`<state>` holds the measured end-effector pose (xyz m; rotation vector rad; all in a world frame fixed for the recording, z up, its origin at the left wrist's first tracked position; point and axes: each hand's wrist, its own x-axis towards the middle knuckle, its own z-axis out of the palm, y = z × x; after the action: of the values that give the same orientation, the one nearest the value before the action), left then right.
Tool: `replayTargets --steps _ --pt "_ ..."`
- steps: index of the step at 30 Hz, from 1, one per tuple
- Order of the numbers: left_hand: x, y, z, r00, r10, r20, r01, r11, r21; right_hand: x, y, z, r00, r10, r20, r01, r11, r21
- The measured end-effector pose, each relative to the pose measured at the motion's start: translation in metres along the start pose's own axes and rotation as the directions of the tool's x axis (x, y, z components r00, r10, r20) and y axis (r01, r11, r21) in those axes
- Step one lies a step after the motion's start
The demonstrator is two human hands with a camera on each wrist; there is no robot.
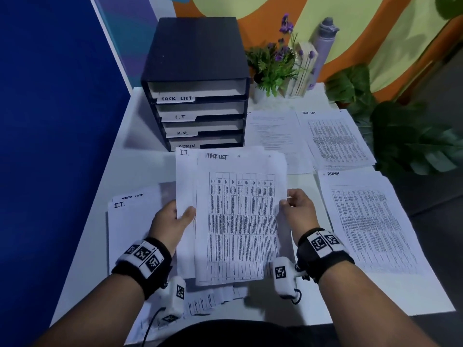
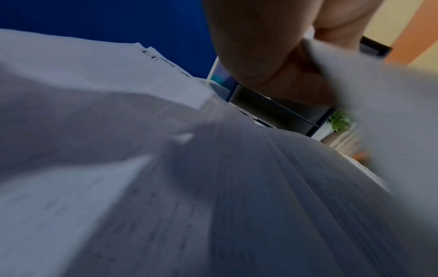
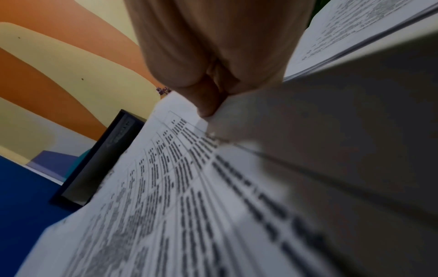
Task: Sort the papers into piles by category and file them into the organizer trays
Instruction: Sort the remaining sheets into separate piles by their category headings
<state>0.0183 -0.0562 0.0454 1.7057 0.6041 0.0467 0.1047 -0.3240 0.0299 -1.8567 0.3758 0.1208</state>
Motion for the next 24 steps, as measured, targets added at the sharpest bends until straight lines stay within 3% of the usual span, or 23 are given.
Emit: replayTargets --steps 4,7,14,24 --pt "0.002 -0.003 0.007 1.000 -0.011 -0.016 0.013 0.995 0.097 -0.004 -0.001 -0.005 0.999 -0.006 -0.048 0.008 0.999 0.039" --pt "0.003 -0.001 0.012 0.999 -0.012 -0.051 0.018 0.991 0.130 0.001 0.005 -0.011 0.999 0.052 -0.005 -0.052 0.998 0.018" --pt "0.014 -0.002 0.016 0.988 -0.023 -0.151 0.055 0.976 0.210 0.012 0.012 -0.039 0.998 0.030 -0.055 -0.041 0.978 -0.203" --pt "0.002 0.007 0.052 0.997 -0.035 -0.071 0.044 0.992 0.121 0.020 0.023 -0.037 0.995 0.077 0.056 -0.070 0.990 -0.122"
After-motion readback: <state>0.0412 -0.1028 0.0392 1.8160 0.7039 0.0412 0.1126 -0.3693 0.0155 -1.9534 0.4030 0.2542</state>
